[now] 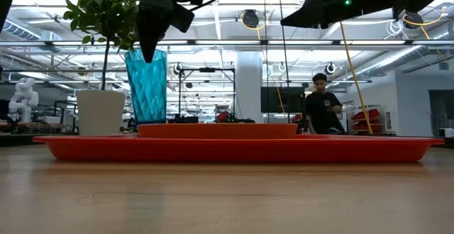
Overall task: Pick and place plate/cup/fork/spoon on tray
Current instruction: Put the blue cup on the red serving tray to the top left of the orange plate
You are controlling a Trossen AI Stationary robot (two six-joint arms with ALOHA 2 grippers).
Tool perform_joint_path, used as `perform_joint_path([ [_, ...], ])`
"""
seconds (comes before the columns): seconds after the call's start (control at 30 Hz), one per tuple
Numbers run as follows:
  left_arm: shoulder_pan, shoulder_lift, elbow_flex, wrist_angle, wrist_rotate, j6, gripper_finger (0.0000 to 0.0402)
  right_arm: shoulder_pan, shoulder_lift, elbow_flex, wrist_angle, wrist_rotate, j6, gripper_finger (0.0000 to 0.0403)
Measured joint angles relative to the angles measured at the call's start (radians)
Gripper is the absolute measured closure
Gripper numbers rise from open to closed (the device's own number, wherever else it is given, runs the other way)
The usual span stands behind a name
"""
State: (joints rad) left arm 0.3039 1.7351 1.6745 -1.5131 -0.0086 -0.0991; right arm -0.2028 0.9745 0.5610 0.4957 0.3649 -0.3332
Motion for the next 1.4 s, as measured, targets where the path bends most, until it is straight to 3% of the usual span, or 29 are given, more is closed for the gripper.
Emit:
perform_joint_path([
  [0.53, -0.035, 0.110, 0.000, 0.001, -0.018, 0.047, 0.0393, 0.000, 0.000, 0.000, 0.000, -0.001, -0.004, 0.0296],
  [1.23, -0.037, 0.111, 0.000, 0.054, -0.017, 0.064, 0.0393, 0.000, 0.000, 0.000, 0.000, -0.001, -0.019, 0.0296],
  [1.4, -0.037, 0.111, 0.000, 0.056, -0.001, 0.063, 0.0371, 0.000, 0.000, 0.000, 0.000, -0.001, -0.019, 0.0296],
])
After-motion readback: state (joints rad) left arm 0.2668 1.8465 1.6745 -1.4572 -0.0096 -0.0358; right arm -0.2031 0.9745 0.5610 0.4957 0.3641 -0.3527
